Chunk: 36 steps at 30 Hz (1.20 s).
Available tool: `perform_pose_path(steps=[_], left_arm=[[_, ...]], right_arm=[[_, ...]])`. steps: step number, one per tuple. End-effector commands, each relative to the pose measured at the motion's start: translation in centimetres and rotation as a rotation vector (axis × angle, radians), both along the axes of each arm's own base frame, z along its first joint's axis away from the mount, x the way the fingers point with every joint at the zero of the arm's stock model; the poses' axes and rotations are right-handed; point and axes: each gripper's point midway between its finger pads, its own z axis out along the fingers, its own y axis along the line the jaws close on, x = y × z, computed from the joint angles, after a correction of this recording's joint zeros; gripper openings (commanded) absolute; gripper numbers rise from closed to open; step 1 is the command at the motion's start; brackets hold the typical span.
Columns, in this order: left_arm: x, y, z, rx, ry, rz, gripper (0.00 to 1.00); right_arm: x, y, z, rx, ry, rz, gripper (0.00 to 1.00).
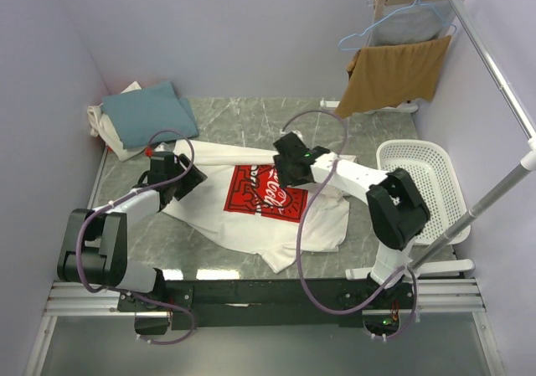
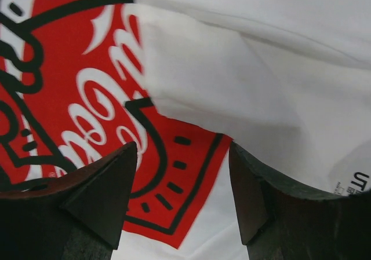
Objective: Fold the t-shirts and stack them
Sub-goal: Fold the flattened tshirt in 1/3 of the way
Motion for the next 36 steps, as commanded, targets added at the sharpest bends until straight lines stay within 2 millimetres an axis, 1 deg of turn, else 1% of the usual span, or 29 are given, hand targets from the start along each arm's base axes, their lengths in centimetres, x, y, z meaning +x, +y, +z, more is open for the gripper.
perform_pose_path(steps=[1,2,4,7,8,10,11,12,13,15,17,18,20,21,22,23,24,26,27,29,30,31,32,34,35,36], left_arm=[[0.8,-0.1,1.2,0.004,-0.067,-0.003,0.7],[0.8,-0.1,1.1,0.007,-0.066,-0.004,0.7],[0.8,-0.1,1.2,0.011,-0.066,-0.007,0.7],[1.0,-0.1,1.5,0.018,-0.073,-0.016,0.7],[1.0,-0.1,1.4,0.024,-0.067,-0.02,0.7],[1.1,-0.1,1.5,0.027,-0.067,-0.024,0.7],[1.1,-0.2,1.5,0.023,-0.067,-0.025,0.69],[1.1,-0.3,1.5,0.02,-0.07,-0.029,0.69],[1.0,-0.3,1.5,0.014,-0.069,-0.029,0.69],[1.0,-0.5,1.4,0.009,-0.068,-0.033,0.69],[1.0,-0.4,1.3,0.012,-0.066,-0.036,0.69],[1.0,-0.3,1.3,0.014,-0.063,-0.031,0.69],[1.0,-0.4,1.3,0.012,-0.065,-0.034,0.69],[1.0,-0.5,1.3,0.008,-0.066,-0.036,0.69],[1.0,-0.6,1.3,0.006,-0.066,-0.039,0.69],[1.0,-0.6,1.2,0.004,-0.063,-0.039,0.7],[1.1,-0.6,1.2,0.007,-0.063,-0.041,0.69],[1.1,-0.7,1.0,0.003,-0.051,-0.045,0.69],[1.1,-0.8,1.0,-0.001,-0.05,-0.047,0.69],[1.1,-0.9,1.0,-0.003,-0.049,-0.054,0.69],[1.1,-0.9,1.0,-0.004,-0.048,-0.053,0.69],[1.1,-0.9,1.0,-0.003,-0.049,-0.054,0.69],[1.0,-0.9,1.0,-0.006,-0.047,-0.055,0.69],[1.0,-1.1,1.1,-0.011,-0.048,-0.061,0.69],[1.0,-1.2,1.0,-0.017,-0.047,-0.068,0.69],[1.0,-1.3,0.9,-0.021,-0.044,-0.071,0.69]], right_arm=[[1.8,2.0,1.0,-0.128,-0.095,0.037,0.71],[1.9,1.9,0.8,-0.155,-0.091,0.025,0.71],[2.5,2.5,0.5,-0.207,-0.111,0.02,0.71],[3.2,2.5,-0.2,-0.266,-0.115,-0.016,0.71],[3.3,1.7,0.0,-0.321,-0.133,-0.055,0.71],[3.6,1.4,-0.8,-0.376,-0.134,-0.067,0.71],[3.8,0.8,-0.8,-0.411,-0.147,-0.089,0.71],[3.9,0.7,-1.4,-0.428,-0.141,-0.088,0.71],[4.0,0.5,-1.6,-0.441,-0.143,-0.092,0.68],[4.1,0.3,-1.9,-0.46,-0.153,-0.108,0.6],[3.9,0.0,-1.9,-0.465,-0.162,-0.125,0.47],[4.0,-0.2,-1.2,-0.463,-0.183,-0.138,0.35],[3.9,-0.5,-0.5,-0.461,-0.204,-0.155,0.2],[3.9,-0.7,0.5,-0.451,-0.224,-0.165,0.09],[3.9,-0.7,1.0,-0.446,-0.233,-0.166,0.07],[3.7,-0.8,1.4,-0.446,-0.239,-0.167,0.05],[3.7,-0.7,2.3,-0.43,-0.254,-0.171,0.04],[3.3,-0.7,3.1,-0.43,-0.257,-0.165,0.06],[3.2,-0.7,3.9,-0.419,-0.267,-0.166,0.06],[2.5,-0.4,4.3,-0.409,-0.247,-0.138,0.04],[2.2,-0.5,4.9,-0.4,-0.247,-0.136,0.04],[1.7,-0.6,5.0,-0.409,-0.229,-0.122,0.04],[1.3,-0.1,5.1,-0.392,-0.204,-0.095,0.04],[0.3,0.1,5.6,-0.384,-0.177,-0.077,0.05],[-0.4,0.8,5.3,-0.363,-0.142,-0.03,0.07],[-0.8,1.0,5.4,-0.354,-0.131,-0.026,0.08]])
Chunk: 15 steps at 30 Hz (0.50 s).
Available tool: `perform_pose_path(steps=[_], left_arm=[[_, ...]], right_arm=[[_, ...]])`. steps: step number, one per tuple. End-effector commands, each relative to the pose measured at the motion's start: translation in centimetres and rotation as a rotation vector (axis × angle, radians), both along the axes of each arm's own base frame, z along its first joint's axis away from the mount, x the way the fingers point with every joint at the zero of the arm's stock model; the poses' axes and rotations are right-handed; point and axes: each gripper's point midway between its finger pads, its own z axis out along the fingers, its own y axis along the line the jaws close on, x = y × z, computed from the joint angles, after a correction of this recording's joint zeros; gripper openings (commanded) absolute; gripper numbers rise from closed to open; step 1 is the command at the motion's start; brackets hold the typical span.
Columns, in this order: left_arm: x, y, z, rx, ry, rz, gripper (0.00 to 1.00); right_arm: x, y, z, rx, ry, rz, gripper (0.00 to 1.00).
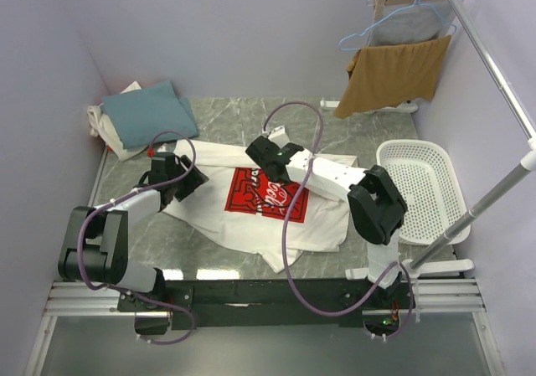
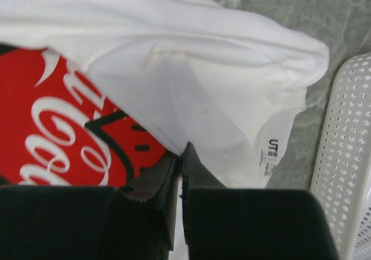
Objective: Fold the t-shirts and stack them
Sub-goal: Fold the flattened tshirt in 1/3 of the way
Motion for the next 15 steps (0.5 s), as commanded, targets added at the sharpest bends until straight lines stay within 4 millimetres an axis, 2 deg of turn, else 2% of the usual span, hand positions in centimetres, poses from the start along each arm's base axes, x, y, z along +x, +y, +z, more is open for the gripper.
perform_pose_path(steps=[1,4,6,7,8,9,10,12,13,14,15], left_arm=[[1.5,-0.9,1.7,-0.02,-0.061,-0.045,0.69],[1.5,-1.0,1.3,-0.018,-0.044,-0.047,0.69],[1.4,-0.8,1.2,-0.01,-0.041,-0.039,0.69],[1.4,-0.6,1.4,-0.004,-0.043,-0.035,0.69],[1.5,-0.5,1.6,0.0,-0.049,-0.027,0.69],[1.5,-0.3,1.8,0.008,-0.053,-0.017,0.69],[1.5,-0.1,1.9,0.015,-0.054,-0.009,0.7],[1.5,0.2,2.5,0.025,-0.07,0.005,0.7],[1.4,0.6,2.6,0.037,-0.07,0.021,0.7],[1.4,0.8,3.2,0.043,-0.09,0.032,0.71],[1.3,0.9,3.3,0.045,-0.097,0.036,0.71]], right_arm=[[-2.6,1.1,1.7,0.045,0.079,0.056,0.09],[-4.4,2.1,0.3,0.048,0.168,0.097,0.15],[-5.7,2.8,-1.3,0.045,0.242,0.129,0.27],[-5.9,2.6,-1.3,0.034,0.231,0.105,0.37],[-6.2,1.9,-1.4,0.017,0.213,0.088,0.51],[-5.8,0.9,-0.7,-0.008,0.154,0.049,0.7],[-5.6,0.7,-0.4,0.028,0.114,0.012,0.77],[-6.0,-1.0,1.0,0.088,0.071,-0.038,0.78],[-5.5,-1.7,1.6,0.152,0.04,-0.087,0.78],[-6.1,-2.6,2.4,0.204,0.02,-0.105,0.78],[-6.2,-3.0,2.5,0.247,0.013,-0.12,0.79]])
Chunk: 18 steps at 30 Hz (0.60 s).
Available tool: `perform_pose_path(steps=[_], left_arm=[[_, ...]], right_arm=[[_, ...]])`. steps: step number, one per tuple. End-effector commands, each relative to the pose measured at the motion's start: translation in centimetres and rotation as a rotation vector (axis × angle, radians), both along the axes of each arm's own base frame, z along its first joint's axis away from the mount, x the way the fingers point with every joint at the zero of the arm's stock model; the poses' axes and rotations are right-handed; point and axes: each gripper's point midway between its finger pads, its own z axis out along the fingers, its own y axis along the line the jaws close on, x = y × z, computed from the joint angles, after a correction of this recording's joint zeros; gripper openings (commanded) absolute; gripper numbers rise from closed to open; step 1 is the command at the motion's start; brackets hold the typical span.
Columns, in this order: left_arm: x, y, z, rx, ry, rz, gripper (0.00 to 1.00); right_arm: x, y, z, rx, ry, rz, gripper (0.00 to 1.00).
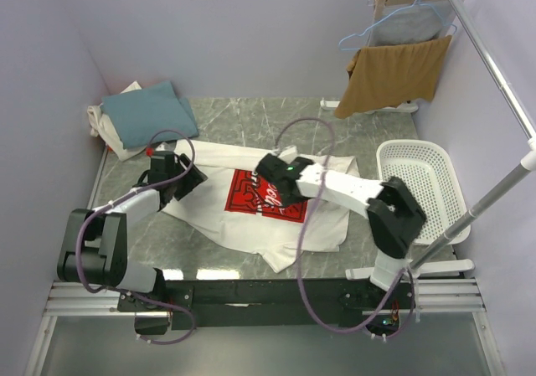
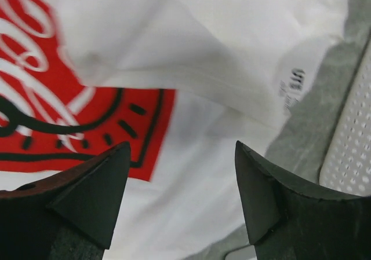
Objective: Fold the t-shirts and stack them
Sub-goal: Fold the flattened tshirt in 1/3 of the way
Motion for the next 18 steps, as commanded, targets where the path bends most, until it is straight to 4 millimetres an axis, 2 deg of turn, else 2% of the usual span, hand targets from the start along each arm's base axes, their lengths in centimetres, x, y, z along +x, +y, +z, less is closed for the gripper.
perform_pose_path(steps=[1,2,4,5,7,8,10,12,13,14,15,16,17,18], left_arm=[[1.3,0.9,3.6,0.039,-0.124,0.033,0.71],[1.2,1.0,4.0,0.041,-0.137,0.036,0.71],[1.3,1.1,4.6,0.043,-0.155,0.043,0.71],[1.6,0.9,5.2,0.037,-0.171,0.039,0.71],[2.1,0.3,5.8,0.008,-0.194,0.017,0.72],[2.8,-0.6,7.0,-0.028,-0.229,-0.013,0.72],[3.8,-1.6,7.4,-0.076,-0.238,-0.032,0.72],[5.5,-3.6,9.8,-0.123,-0.308,-0.106,0.72],[6.2,-4.3,8.8,-0.124,-0.28,-0.133,0.71],[7.4,-5.2,10.6,-0.145,-0.31,-0.161,0.71],[8.1,-5.7,11.0,-0.161,-0.317,-0.175,0.71],[8.8,-6.2,10.1,-0.184,-0.299,-0.186,0.71],[9.8,-7.0,11.2,-0.202,-0.326,-0.206,0.71],[10.2,-7.5,11.0,-0.213,-0.31,-0.224,0.7]], right_arm=[[1.1,-2.6,4.2,0.281,-0.153,-0.199,0.79],[0.4,-3.6,3.9,0.304,-0.153,-0.222,0.79],[0.4,-4.5,3.3,0.358,-0.167,-0.279,0.79],[0.1,-6.0,2.5,0.369,-0.157,-0.33,0.79],[0.3,-7.1,1.8,0.403,-0.177,-0.376,0.79],[0.9,-8.4,1.9,0.438,-0.185,-0.428,0.79],[2.0,-9.3,1.4,0.504,-0.205,-0.461,0.79],[3.4,-10.9,1.2,0.564,-0.217,-0.517,0.77],[4.6,-11.3,1.7,0.581,-0.24,-0.515,0.77],[5.3,-12.1,1.3,0.561,-0.232,-0.531,0.75],[5.9,-12.4,1.3,0.53,-0.234,-0.52,0.76],[7.1,-12.3,2.1,0.535,-0.249,-0.517,0.76],[7.7,-12.5,1.3,0.524,-0.224,-0.523,0.76],[8.6,-12.6,1.1,0.556,-0.211,-0.523,0.75]])
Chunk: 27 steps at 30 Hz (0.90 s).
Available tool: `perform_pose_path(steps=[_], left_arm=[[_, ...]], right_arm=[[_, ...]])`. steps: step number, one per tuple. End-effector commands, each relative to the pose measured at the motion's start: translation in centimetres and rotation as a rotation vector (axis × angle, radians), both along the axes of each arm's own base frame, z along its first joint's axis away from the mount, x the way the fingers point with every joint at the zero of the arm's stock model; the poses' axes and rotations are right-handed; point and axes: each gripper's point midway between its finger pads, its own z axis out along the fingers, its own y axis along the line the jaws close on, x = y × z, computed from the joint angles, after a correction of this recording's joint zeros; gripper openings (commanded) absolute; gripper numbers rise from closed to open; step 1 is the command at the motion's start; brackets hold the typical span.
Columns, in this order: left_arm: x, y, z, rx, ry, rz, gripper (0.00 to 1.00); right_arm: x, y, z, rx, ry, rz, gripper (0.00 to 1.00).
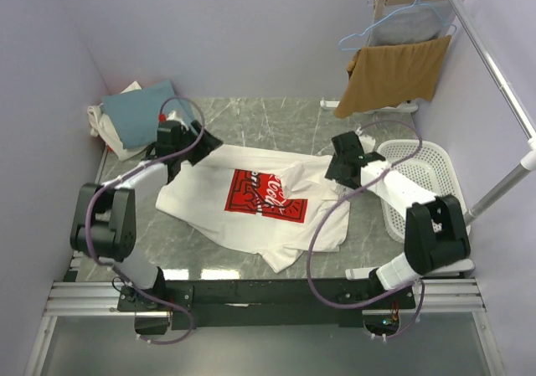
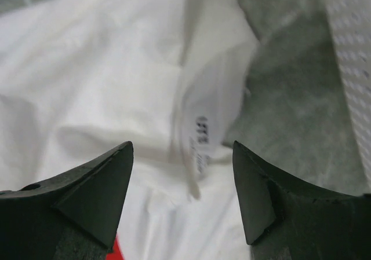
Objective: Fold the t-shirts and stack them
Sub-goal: Fold the flattened tshirt in 1/3 of the way
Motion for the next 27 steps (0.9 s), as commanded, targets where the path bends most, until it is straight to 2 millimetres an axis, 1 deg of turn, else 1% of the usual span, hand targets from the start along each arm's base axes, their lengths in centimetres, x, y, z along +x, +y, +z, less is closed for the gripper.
perform_pose_path(steps=[1,2,3,4,5,6,7,9,10,11,12,13,14,15,16,17,18,19,20,21,22,23,24,25,26,27], left_arm=[[3.7,-3.5,1.9,-0.081,-0.054,-0.114,0.7],[4.9,-3.6,2.6,-0.08,-0.065,-0.108,0.7],[5.3,-3.8,2.3,-0.082,-0.06,-0.121,0.69],[5.7,-3.7,0.7,-0.07,-0.027,-0.114,0.7],[6.6,-3.7,1.2,-0.063,-0.044,-0.109,0.7],[7.0,-3.9,0.9,-0.054,-0.049,-0.123,0.7],[7.9,-4.2,0.2,-0.049,-0.033,-0.14,0.7],[8.6,-4.6,-0.9,-0.034,-0.021,-0.176,0.69],[8.8,-4.8,-2.5,-0.035,0.012,-0.188,0.69],[9.2,-4.9,-2.8,-0.033,0.011,-0.192,0.69],[9.3,-4.8,-3.5,-0.023,0.021,-0.189,0.68],[9.3,-4.7,-4.6,-0.017,0.041,-0.187,0.68],[9.3,-4.6,-5.0,-0.012,0.045,-0.186,0.68],[9.3,-4.4,-5.6,-0.006,0.054,-0.187,0.68],[9.3,-4.3,-6.4,0.001,0.071,-0.185,0.67],[9.0,-4.0,-7.2,0.012,0.102,-0.178,0.67],[8.9,-3.7,-7.8,0.027,0.116,-0.174,0.65],[8.9,-3.3,-8.6,0.037,0.136,-0.164,0.64],[8.7,-3.0,-9.2,0.049,0.15,-0.154,0.62],[8.6,-2.7,-9.8,0.053,0.167,-0.15,0.56],[8.6,-2.1,-10.3,0.055,0.182,-0.136,0.51],[8.7,-1.6,-10.7,0.064,0.197,-0.118,0.45],[8.5,-1.1,-11.9,0.07,0.235,-0.108,0.26],[8.7,-0.7,-12.1,0.074,0.252,-0.097,0.15],[8.9,0.3,-12.5,0.071,0.266,-0.076,0.06],[8.8,0.6,-13.2,0.059,0.292,-0.073,0.01]], right_arm=[[5.9,1.3,0.8,0.093,-0.078,0.034,0.75],[6.3,1.1,0.6,0.105,-0.068,0.025,0.75],[6.9,0.5,0.5,0.117,-0.078,0.005,0.75],[7.1,0.2,-0.2,0.127,-0.067,-0.007,0.75],[7.3,0.0,-0.4,0.142,-0.063,-0.014,0.75],[7.8,-0.2,-0.5,0.156,-0.077,-0.023,0.75],[7.8,-0.8,-1.2,0.166,-0.066,-0.038,0.75],[8.3,-1.2,-1.7,0.159,-0.063,-0.04,0.75],[8.6,-1.4,-2.3,0.169,-0.05,-0.04,0.75],[8.7,-1.3,-2.5,0.171,-0.043,-0.033,0.75],[9.3,-1.2,-2.5,0.175,-0.057,-0.021,0.75],[9.4,-1.1,-3.1,0.181,-0.05,-0.015,0.75],[9.7,-1.0,-3.3,0.189,-0.048,-0.008,0.75],[10.3,-0.8,-3.1,0.195,-0.055,0.007,0.75],[10.4,-0.6,-3.9,0.198,-0.032,0.013,0.75],[10.6,-0.4,-4.1,0.205,-0.026,0.025,0.75],[11.4,-0.2,-3.8,0.208,-0.034,0.036,0.75],[11.5,-0.3,-4.5,0.206,-0.015,0.036,0.67],[11.8,-0.2,-4.5,0.205,-0.014,0.041,0.65],[12.5,-0.1,-4.0,0.204,-0.022,0.052,0.65],[12.7,0.0,-4.4,0.206,-0.009,0.056,0.57],[13.0,0.0,-4.4,0.208,-0.007,0.056,0.53],[13.6,0.3,-3.9,0.213,-0.011,0.068,0.49],[13.8,0.3,-4.4,0.209,0.005,0.068,0.43],[14.1,0.3,-4.3,0.208,0.006,0.07,0.41],[14.6,0.3,-3.9,0.203,-0.005,0.072,0.36]])
